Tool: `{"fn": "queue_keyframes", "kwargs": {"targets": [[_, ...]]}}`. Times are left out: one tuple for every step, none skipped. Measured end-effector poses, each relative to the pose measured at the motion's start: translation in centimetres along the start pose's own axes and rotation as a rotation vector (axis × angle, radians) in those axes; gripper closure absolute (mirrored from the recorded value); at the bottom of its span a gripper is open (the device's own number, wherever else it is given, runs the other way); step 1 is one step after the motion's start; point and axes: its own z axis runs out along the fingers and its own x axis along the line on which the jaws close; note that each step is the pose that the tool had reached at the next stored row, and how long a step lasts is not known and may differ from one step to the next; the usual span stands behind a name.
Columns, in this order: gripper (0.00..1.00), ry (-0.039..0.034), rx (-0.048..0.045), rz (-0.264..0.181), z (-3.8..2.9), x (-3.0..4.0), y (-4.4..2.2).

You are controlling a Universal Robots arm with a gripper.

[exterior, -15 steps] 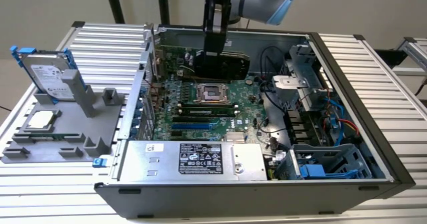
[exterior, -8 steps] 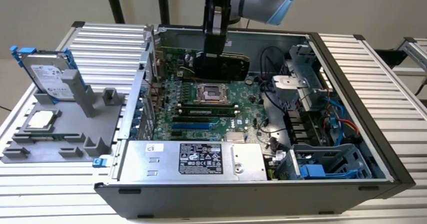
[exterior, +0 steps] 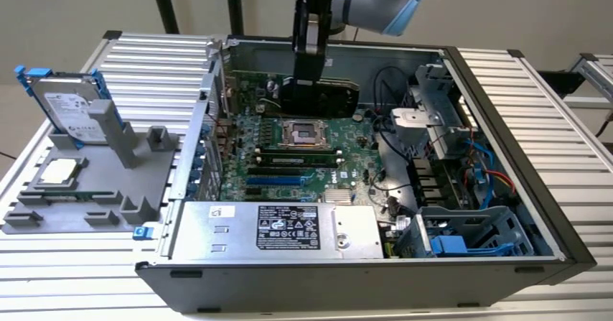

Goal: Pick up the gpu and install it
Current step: 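Insert the gpu into the slot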

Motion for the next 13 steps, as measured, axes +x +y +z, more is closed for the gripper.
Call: {"fn": "queue_keyframes", "kwargs": {"targets": [[1.00, -0.0003, 0.0025, 0.000, 0.05, 0.00, 0.00], [1.00, -0.0005, 0.0046, -0.001, 0.10, 0.00, -0.01], [1.00, -0.0007, 0.0063, -0.001, 0.15, 0.00, -0.01], [1.00, -0.0008, 0.0071, -0.002, 0.20, 0.00, -0.01], [1.00, -0.0006, 0.0071, -0.002, 0.24, 0.00, -0.01], [1.00, -0.0007, 0.0072, -0.002, 0.28, 0.00, -0.01], [1.00, -0.0007, 0.0072, -0.002, 0.33, 0.00, -0.01], [1.00, -0.0006, 0.0072, -0.003, 0.36, 0.00, -0.01], [1.00, -0.0007, 0.0072, -0.003, 0.39, 0.00, -0.01], [1.00, -0.0006, 0.0072, -0.004, 0.42, 0.00, -0.01], [1.00, -0.0006, 0.0072, -0.004, 0.46, 0.00, -0.01], [1.00, -0.0006, 0.0072, -0.005, 0.49, 0.00, -0.01], [1.00, -0.0005, 0.0072, -0.005, 0.51, 0.00, -0.01]]}}
